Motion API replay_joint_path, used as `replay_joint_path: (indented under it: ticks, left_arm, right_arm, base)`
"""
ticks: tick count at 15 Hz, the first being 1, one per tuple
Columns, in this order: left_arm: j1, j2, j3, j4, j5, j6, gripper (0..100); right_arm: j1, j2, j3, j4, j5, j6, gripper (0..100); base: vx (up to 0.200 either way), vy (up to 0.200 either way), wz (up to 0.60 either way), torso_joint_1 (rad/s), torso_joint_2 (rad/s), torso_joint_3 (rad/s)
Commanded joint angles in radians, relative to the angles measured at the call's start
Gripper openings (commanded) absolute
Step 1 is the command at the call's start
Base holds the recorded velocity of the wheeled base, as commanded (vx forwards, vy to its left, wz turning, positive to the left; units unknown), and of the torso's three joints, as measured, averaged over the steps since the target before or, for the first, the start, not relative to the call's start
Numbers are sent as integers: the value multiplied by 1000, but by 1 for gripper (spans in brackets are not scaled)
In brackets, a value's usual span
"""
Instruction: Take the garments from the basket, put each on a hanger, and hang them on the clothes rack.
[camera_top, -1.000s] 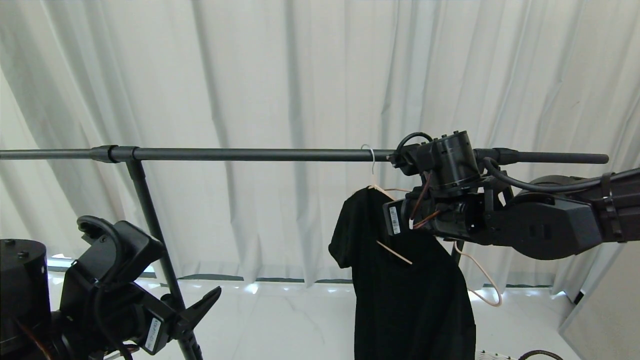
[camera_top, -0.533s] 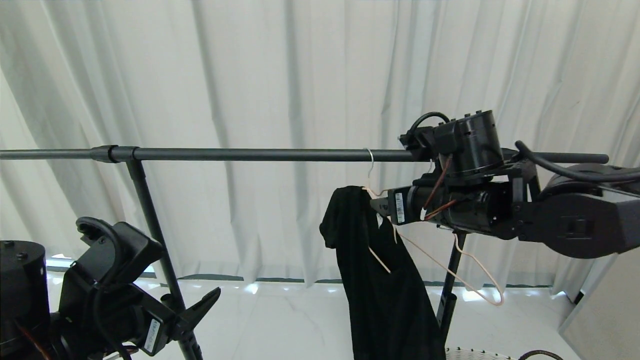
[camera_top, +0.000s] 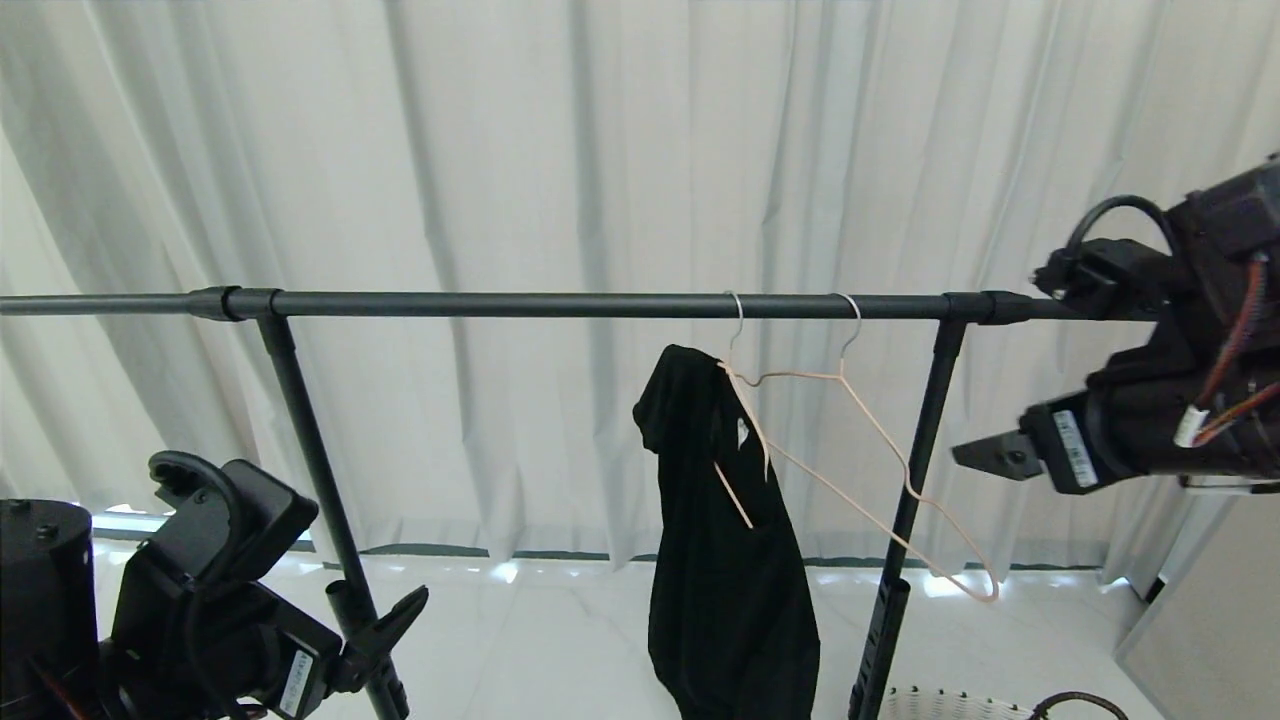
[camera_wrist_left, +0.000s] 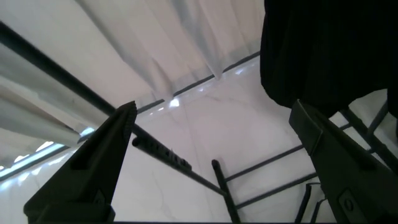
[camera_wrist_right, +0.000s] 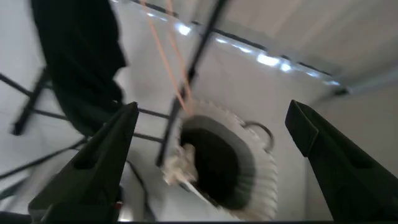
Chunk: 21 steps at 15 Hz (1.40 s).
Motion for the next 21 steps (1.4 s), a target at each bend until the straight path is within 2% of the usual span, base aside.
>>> replay_joint_path:
  ticks: [1, 4, 7, 9, 12, 16, 21]
  left_arm:
    - [7, -1, 11, 0, 1, -1, 100]
    - [26, 0, 34, 0, -1, -1, 100]
    - [48, -17, 69, 0, -1, -1, 100]
    - [60, -24, 77, 0, 2, -3, 100]
    - [132, -23, 86, 0, 33, -92, 100]
    - [154, -24, 88, 0, 53, -98, 100]
    - [189, -7, 114, 0, 54, -100, 100]
  right_arm:
    - [-130, -156, 93, 34, -2, -76, 100]
    - [-237, -239, 200, 31, -23, -156, 100]
    - [-303, -271, 263, 5, -68, -174, 100]
    - [-311, -279, 292, -7, -109, -174, 100]
    - [-311, -282, 351, -70, -155, -176, 100]
    - [-311, -282, 394, -110, -181, -225, 100]
    - [-312, -279, 412, -124, -181, -228, 100]
  base:
    - [-200, 0, 0, 2, 7, -2]
    - [-200, 0, 0, -7, -2, 4]
    - [-200, 0, 0, 2, 2, 5]
    - [-200, 0, 0, 2, 2, 2]
    - [-67, 0, 0, 1, 1, -1]
    - [0, 0, 0, -15, 51, 26]
    - [0, 0, 0, -201, 451, 248]
